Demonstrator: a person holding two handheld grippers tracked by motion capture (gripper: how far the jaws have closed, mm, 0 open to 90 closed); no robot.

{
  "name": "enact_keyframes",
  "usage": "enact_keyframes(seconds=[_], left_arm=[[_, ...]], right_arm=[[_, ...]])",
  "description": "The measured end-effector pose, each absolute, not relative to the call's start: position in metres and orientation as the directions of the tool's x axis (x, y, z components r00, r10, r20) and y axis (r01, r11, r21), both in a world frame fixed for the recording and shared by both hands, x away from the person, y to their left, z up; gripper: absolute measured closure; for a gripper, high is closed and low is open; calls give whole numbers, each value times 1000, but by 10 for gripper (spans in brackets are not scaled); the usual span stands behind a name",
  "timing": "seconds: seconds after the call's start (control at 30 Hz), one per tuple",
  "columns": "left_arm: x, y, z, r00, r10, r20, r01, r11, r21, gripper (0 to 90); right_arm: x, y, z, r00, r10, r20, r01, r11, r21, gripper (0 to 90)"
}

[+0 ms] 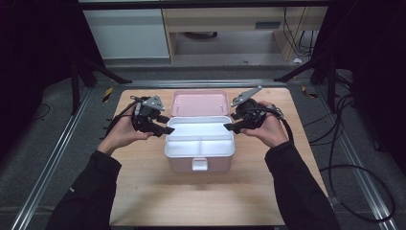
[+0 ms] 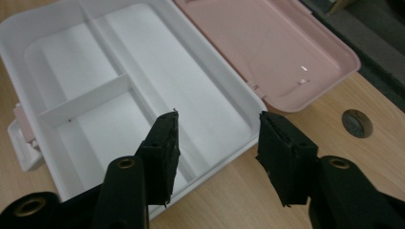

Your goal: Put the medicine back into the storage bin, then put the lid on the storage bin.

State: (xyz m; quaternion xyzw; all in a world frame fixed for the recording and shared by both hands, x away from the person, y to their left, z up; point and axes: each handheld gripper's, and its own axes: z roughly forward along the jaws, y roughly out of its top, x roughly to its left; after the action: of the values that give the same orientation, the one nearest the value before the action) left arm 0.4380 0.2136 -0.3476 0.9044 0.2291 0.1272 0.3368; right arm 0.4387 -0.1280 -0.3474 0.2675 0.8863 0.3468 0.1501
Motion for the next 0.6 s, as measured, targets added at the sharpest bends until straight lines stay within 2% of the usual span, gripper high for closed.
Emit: enact_keyframes(seconds=[0.27,0.6], left_arm=[[439,227,-347,740,673,5,421,-469,776,412],[466,233,-354,652,757,-42,457,-348,819,374]], right_arm=[[435,-148,-348,-754,652,-86,384,543,746,389],[458,-166,-350,-603,796,-49,444,387,808,370]])
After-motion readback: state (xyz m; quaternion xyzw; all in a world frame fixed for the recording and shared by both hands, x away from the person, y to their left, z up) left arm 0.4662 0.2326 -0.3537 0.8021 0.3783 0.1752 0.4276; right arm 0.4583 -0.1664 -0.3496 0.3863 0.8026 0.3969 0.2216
